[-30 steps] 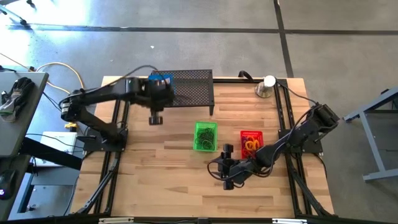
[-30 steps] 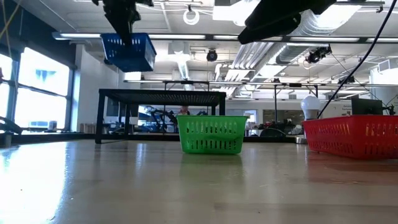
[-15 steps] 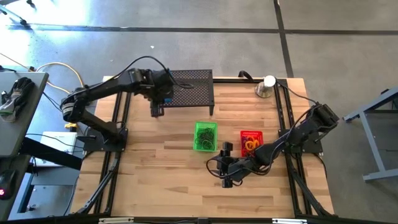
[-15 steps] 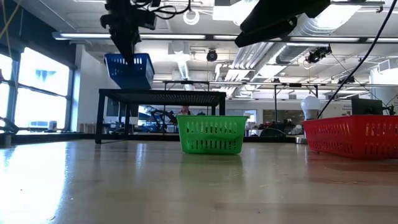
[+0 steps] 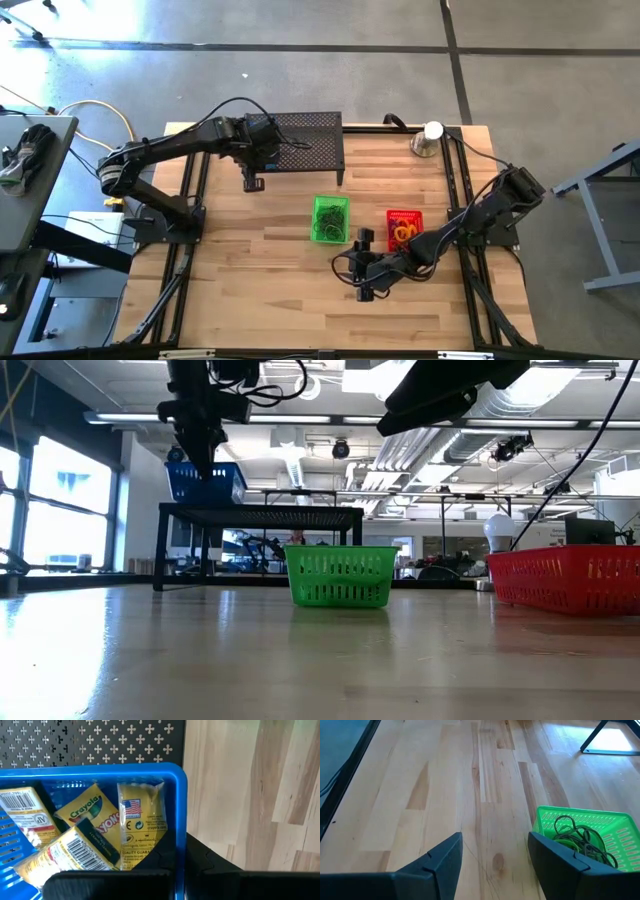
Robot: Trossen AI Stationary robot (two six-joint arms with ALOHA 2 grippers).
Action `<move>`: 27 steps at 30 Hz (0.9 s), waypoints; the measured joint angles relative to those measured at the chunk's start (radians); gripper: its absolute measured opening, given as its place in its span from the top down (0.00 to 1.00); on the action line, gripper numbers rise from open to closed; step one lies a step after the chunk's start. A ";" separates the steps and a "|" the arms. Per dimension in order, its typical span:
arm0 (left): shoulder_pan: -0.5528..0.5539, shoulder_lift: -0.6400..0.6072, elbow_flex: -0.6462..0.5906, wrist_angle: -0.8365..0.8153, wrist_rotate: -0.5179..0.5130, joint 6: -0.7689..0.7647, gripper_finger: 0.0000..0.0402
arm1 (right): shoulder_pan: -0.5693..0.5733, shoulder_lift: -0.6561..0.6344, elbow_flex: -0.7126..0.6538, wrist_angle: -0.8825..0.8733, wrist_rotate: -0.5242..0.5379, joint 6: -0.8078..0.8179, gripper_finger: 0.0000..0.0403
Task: Pick & Place Office Desk Supplies
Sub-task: Put the blue bin on the shelf
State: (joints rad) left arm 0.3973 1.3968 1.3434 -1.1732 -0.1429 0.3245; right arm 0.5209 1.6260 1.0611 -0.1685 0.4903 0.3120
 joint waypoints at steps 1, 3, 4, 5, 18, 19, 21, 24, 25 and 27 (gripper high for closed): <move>0.000 0.000 0.000 0.000 0.000 0.000 1.00 | 0.000 0.000 0.000 0.000 0.000 0.001 0.47; 0.002 0.000 0.000 0.000 0.000 0.000 1.00 | 0.000 0.000 0.000 0.000 0.000 0.002 0.47; 0.002 0.000 0.000 0.000 0.000 -0.001 1.00 | 0.000 0.000 0.000 0.000 0.000 0.002 0.47; 0.002 0.000 0.000 0.000 0.001 -0.001 0.99 | 0.000 0.000 0.000 0.000 0.000 0.003 0.47; -0.001 0.000 0.000 0.007 -0.004 -0.054 0.98 | 0.000 0.000 0.000 0.000 0.000 0.004 0.47; -0.001 0.000 0.000 0.011 -0.005 -0.054 0.98 | 0.000 0.000 0.000 0.000 0.000 0.004 0.47; -0.001 0.000 0.000 0.021 -0.006 -0.055 0.97 | 0.000 0.000 0.000 0.000 0.000 0.004 0.47; -0.001 0.000 0.000 0.030 -0.009 -0.056 0.96 | 0.000 0.000 0.000 0.000 0.000 0.004 0.47; -0.001 0.000 0.000 0.031 -0.011 -0.056 0.94 | 0.000 0.000 0.000 0.000 0.000 0.004 0.47; -0.001 0.000 0.000 0.034 -0.012 -0.068 0.90 | 0.000 0.000 0.000 0.000 -0.001 0.004 0.47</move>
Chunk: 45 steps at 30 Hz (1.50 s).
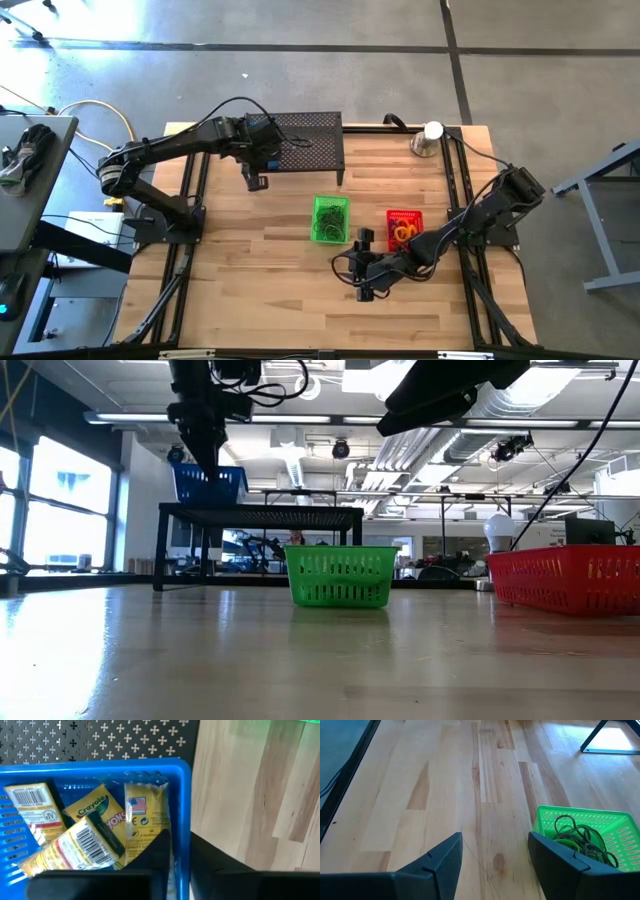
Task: Pick & Place Office Desk Supplies
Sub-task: Put the blue bin on the shelf, then put the green bin on the shelf
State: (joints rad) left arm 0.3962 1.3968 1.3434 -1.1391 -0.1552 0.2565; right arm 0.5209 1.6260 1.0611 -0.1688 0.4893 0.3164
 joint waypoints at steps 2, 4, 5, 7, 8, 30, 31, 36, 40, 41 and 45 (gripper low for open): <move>0.000 0.000 0.000 0.000 -0.014 -0.004 0.84 | 0.001 0.000 0.000 0.000 -0.002 0.000 0.47; -0.007 0.000 0.001 0.000 -0.054 -0.001 0.78 | 0.001 0.000 0.000 0.000 -0.002 0.000 0.47; -0.015 -0.004 0.000 0.000 -0.089 -0.003 0.75 | 0.001 0.000 0.000 0.000 -0.002 0.000 0.47; -0.037 -0.015 0.002 0.000 -0.168 0.005 0.69 | 0.001 0.000 0.000 -0.001 -0.002 0.000 0.47; -0.052 -0.022 0.005 -0.001 -0.221 0.010 0.66 | 0.001 0.000 0.000 -0.002 -0.002 -0.001 0.47; -0.710 -0.266 -0.013 0.027 -0.222 -0.695 0.58 | -0.222 0.202 0.000 -0.022 -0.067 -0.138 0.47; -0.746 -0.265 -0.028 0.040 -0.225 -0.715 0.58 | -0.229 0.213 0.000 -0.015 -0.065 -0.138 0.47; -0.934 -0.261 -0.197 0.216 -0.337 -0.803 0.58 | -0.266 0.254 0.000 0.000 -0.113 -0.150 0.47; -1.051 -0.260 -0.376 0.451 -0.394 -0.808 0.58 | -0.275 0.279 0.000 0.007 -0.132 -0.166 0.57; -1.072 -0.260 -0.412 0.507 -0.403 -0.808 0.58 | -0.273 0.280 0.000 0.005 -0.131 -0.171 0.61; -1.138 -0.261 -0.537 0.723 -0.463 -0.808 0.58 | -0.251 0.264 0.001 -0.003 -0.119 -0.223 0.86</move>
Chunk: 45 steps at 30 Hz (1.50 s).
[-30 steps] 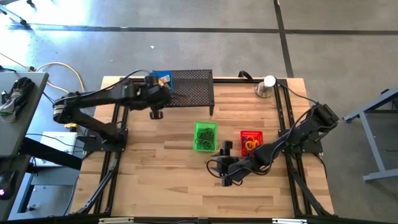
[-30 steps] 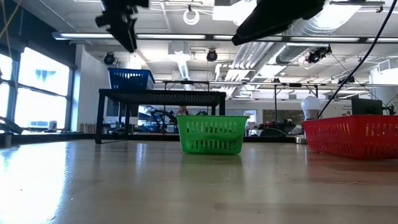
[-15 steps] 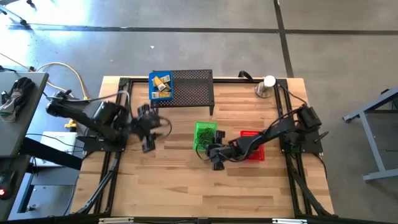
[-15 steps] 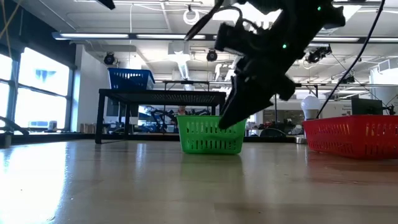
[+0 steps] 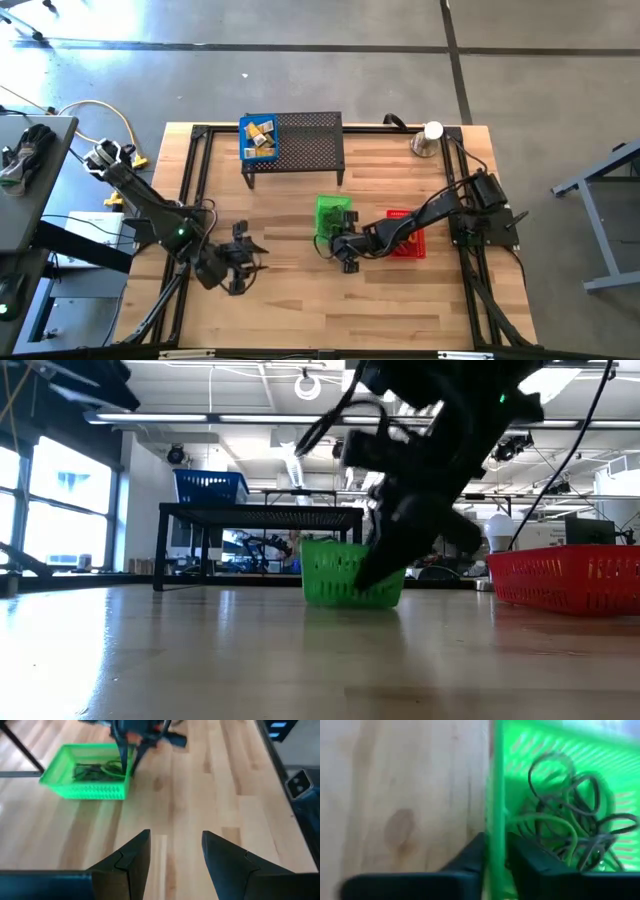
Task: Pick & Place Office Desk Supplies
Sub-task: Put the green bin on the shelf
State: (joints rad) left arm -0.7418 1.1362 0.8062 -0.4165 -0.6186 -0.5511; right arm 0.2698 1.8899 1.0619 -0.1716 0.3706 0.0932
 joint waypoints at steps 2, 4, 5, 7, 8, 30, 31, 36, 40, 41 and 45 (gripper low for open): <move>-0.019 0.000 -0.060 0.090 -0.013 0.000 0.58 | 0.021 -0.014 0.033 -0.038 0.008 -0.042 0.96; -0.024 0.000 -0.116 0.166 -0.012 -0.001 0.58 | 0.046 -0.038 0.089 -0.110 0.029 -0.062 0.98; -0.024 0.000 -0.145 0.205 -0.012 -0.007 0.58 | 0.058 -0.046 0.128 -0.155 0.052 -0.080 0.99; -0.021 0.000 -0.201 0.287 -0.014 -0.018 0.58 | 0.073 -0.048 0.225 -0.220 0.088 -0.127 0.99; -0.021 0.000 -0.226 0.327 -0.014 -0.018 0.58 | 0.077 -0.048 0.274 -0.272 0.104 -0.154 0.99; -0.027 0.001 -0.368 0.543 -0.002 0.000 0.58 | -0.428 0.039 0.729 -0.441 -0.139 -0.482 0.99; -0.027 0.001 -0.368 0.543 -0.002 0.004 0.58 | -0.445 0.057 0.729 -0.428 -0.169 -0.490 0.99; -0.027 0.001 -0.368 0.547 -0.003 0.012 0.58 | -0.497 0.119 0.727 -0.397 -0.207 -0.504 0.99; -0.027 0.001 -0.368 0.548 -0.005 0.016 0.58 | -0.509 0.130 0.730 -0.377 -0.209 -0.534 0.99; -0.027 0.001 -0.369 0.548 -0.005 0.022 0.58 | -0.509 0.133 0.729 -0.383 -0.200 -0.547 0.99; -0.017 0.001 -0.369 0.547 -0.005 0.031 0.58 | -0.505 0.134 0.728 -0.369 -0.198 -0.583 0.99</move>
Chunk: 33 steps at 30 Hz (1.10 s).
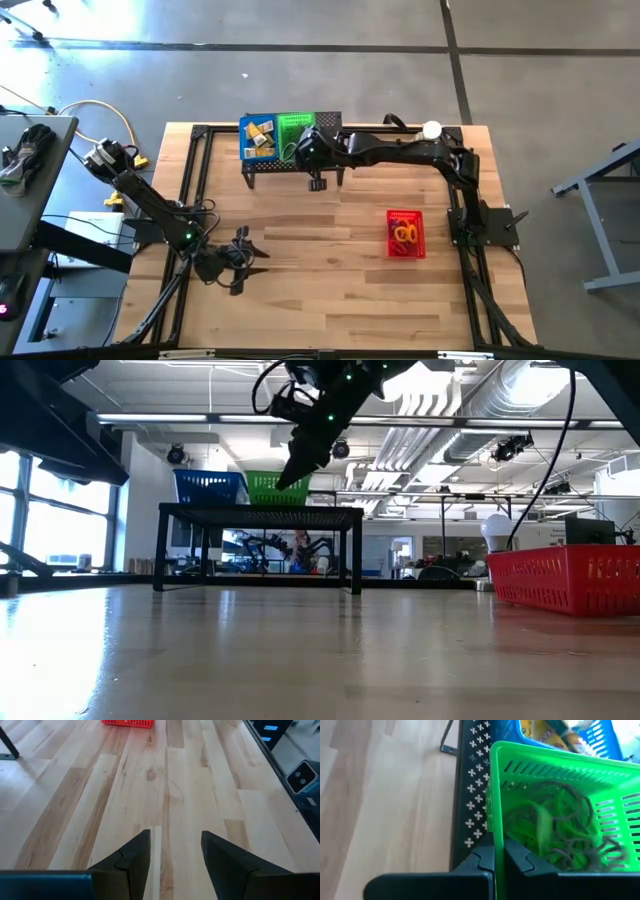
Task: Pick & Place Office Desk Supplies
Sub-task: Put the green bin on the shelf, then put the red bin on the shelf
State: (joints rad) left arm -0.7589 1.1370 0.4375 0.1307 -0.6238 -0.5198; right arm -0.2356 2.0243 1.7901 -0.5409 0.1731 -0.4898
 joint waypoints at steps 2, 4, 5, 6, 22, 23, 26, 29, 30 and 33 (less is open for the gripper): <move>0.008 0.000 0.000 -0.002 0.000 0.000 0.58 | 0.001 0.000 0.000 0.002 0.008 -0.012 0.99; 0.017 0.000 0.000 -0.002 0.000 0.000 0.58 | 0.003 0.000 0.000 0.005 0.011 -0.012 0.99; 0.020 0.000 0.000 -0.003 0.000 0.002 0.58 | 0.006 0.000 0.000 0.010 0.019 -0.011 0.98; 0.024 0.000 0.000 -0.004 0.000 0.008 0.58 | 0.009 0.000 0.000 0.014 0.032 -0.012 0.97; 0.025 0.000 0.000 -0.004 0.004 0.016 0.58 | 0.225 -0.090 0.000 -0.046 0.491 -0.107 0.58; 0.024 0.000 0.000 -0.003 0.004 0.016 0.58 | 0.261 -0.106 0.000 -0.086 0.542 -0.082 0.58; 0.021 0.007 -0.001 -0.002 0.004 0.005 0.58 | 0.370 -0.166 0.000 -0.292 0.577 0.116 0.59; 0.018 0.025 -0.002 0.000 0.019 -0.002 0.58 | 0.477 -0.231 0.001 -0.549 0.435 0.453 0.61; 0.019 0.036 -0.002 0.002 0.022 -0.003 0.58 | 0.503 -0.240 0.001 -0.611 0.367 0.586 0.62; 0.023 0.065 -0.002 0.015 0.027 -0.004 0.58 | 0.577 -0.263 -0.004 -0.796 0.171 0.931 0.63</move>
State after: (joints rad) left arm -0.7356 1.2024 0.4351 0.1453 -0.5968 -0.5240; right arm 0.3416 1.7609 1.7864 -1.3368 0.3445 0.4409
